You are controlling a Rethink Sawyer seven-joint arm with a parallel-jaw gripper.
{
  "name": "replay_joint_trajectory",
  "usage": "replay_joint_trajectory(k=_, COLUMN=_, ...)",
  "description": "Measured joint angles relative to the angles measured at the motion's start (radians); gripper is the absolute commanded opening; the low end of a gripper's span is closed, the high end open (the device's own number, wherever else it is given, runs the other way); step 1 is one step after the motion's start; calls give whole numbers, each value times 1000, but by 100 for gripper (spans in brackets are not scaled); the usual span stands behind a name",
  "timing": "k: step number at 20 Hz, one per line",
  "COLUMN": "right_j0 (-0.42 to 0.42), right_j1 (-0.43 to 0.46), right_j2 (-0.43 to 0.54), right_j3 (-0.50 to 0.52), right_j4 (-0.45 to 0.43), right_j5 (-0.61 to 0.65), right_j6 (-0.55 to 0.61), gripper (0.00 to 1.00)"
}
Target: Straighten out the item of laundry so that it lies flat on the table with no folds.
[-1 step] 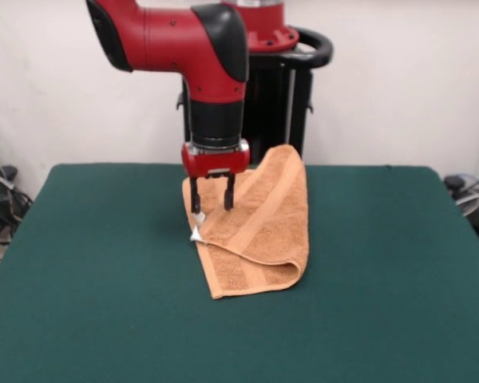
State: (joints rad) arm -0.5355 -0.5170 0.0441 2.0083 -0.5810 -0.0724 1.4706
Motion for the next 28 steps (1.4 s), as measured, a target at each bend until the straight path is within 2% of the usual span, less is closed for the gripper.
replay_joint_trajectory(k=17, right_j0=27, right_j1=4, right_j2=0, right_j3=0, right_j4=0, right_j5=0, right_j6=0, gripper=100)
replay_joint_trajectory(k=28, right_j0=44, right_j1=40, right_j2=0, right_j3=-2, right_j4=0, right_j5=-1, right_j6=0, gripper=100)
